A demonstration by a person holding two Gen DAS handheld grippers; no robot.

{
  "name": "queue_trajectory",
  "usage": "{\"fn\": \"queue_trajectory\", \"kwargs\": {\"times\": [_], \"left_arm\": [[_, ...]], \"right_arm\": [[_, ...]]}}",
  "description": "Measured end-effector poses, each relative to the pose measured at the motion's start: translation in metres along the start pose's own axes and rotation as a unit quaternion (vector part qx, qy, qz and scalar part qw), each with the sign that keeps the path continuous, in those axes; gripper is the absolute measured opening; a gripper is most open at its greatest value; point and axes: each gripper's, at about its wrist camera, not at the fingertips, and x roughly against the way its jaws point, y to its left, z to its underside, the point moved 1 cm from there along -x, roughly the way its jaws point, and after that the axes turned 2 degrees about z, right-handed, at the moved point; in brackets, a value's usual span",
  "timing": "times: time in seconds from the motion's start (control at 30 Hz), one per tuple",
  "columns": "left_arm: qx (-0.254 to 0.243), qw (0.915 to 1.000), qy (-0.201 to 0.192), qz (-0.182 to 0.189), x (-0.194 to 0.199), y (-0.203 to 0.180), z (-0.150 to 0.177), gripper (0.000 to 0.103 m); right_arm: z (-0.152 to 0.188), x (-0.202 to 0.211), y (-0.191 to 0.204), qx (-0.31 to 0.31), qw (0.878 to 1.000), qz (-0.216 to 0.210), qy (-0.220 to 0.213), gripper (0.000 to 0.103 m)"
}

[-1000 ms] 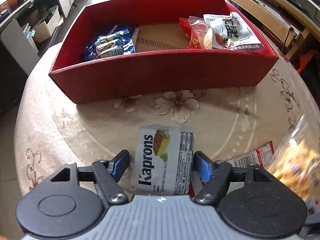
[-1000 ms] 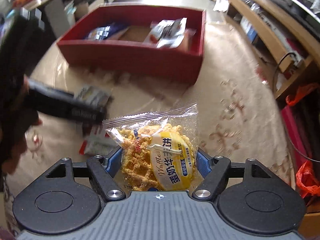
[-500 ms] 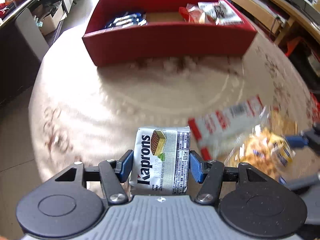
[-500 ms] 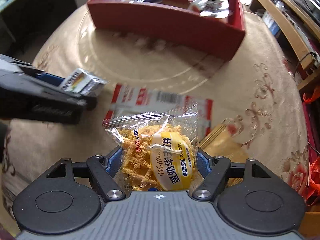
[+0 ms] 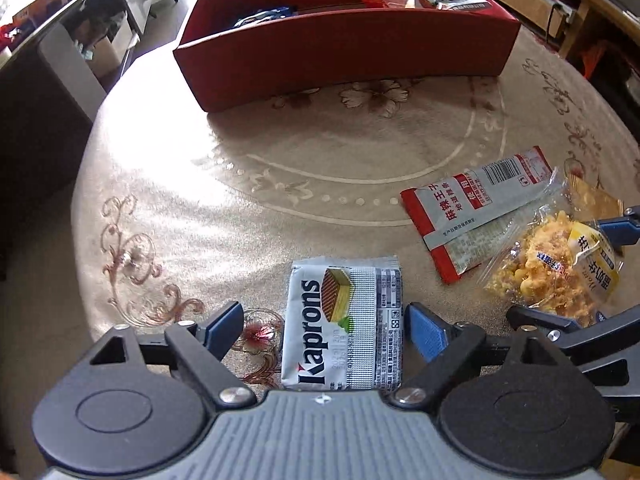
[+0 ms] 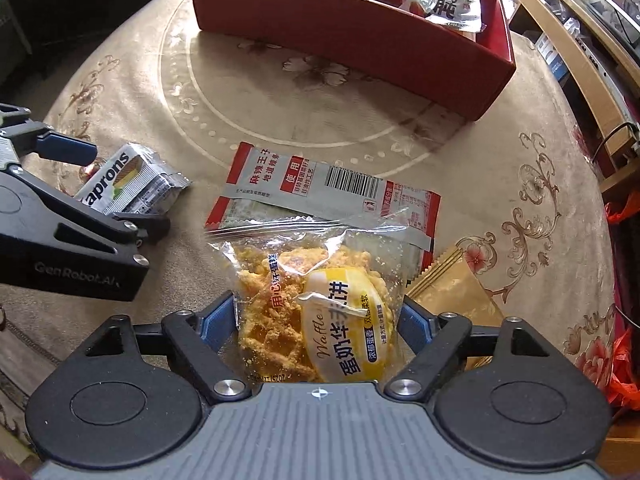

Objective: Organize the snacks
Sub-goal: 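Lift and carry Kaprons packet and waffle bag over the red box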

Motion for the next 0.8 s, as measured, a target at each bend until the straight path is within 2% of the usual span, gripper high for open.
{"fn": "queue_trajectory", "kwargs": {"times": [0.23,0.33,0.4,0.53,0.8], "left_arm": [[0.006,0.9999,-0.001,0.009,0.0,0.001,0.002,0.084],[0.005,0.9999,-0.004,0.012,0.002,0.0,0.003,0.076],[0.002,0.9998,-0.006,0.017,0.004,-0.003,0.003,0.066],[0.001,0.9997,-0.006,0.023,0.006,-0.008,0.003,0.055],[0.004,0.9997,-0.008,0.021,0.007,-0.009,0.003,0.053]], "right_arm": [[0.001,0.001,0.003,0.012,1.0,0.005,-0.005,0.085],[0.002,0.004,0.007,0.019,1.0,0.006,-0.009,0.08],[0.004,0.006,0.01,0.03,0.999,0.012,-0.012,0.08],[0.005,0.009,0.013,0.042,0.999,0.02,-0.017,0.079],[0.004,0.014,0.011,0.045,0.998,0.03,-0.027,0.079]]}}
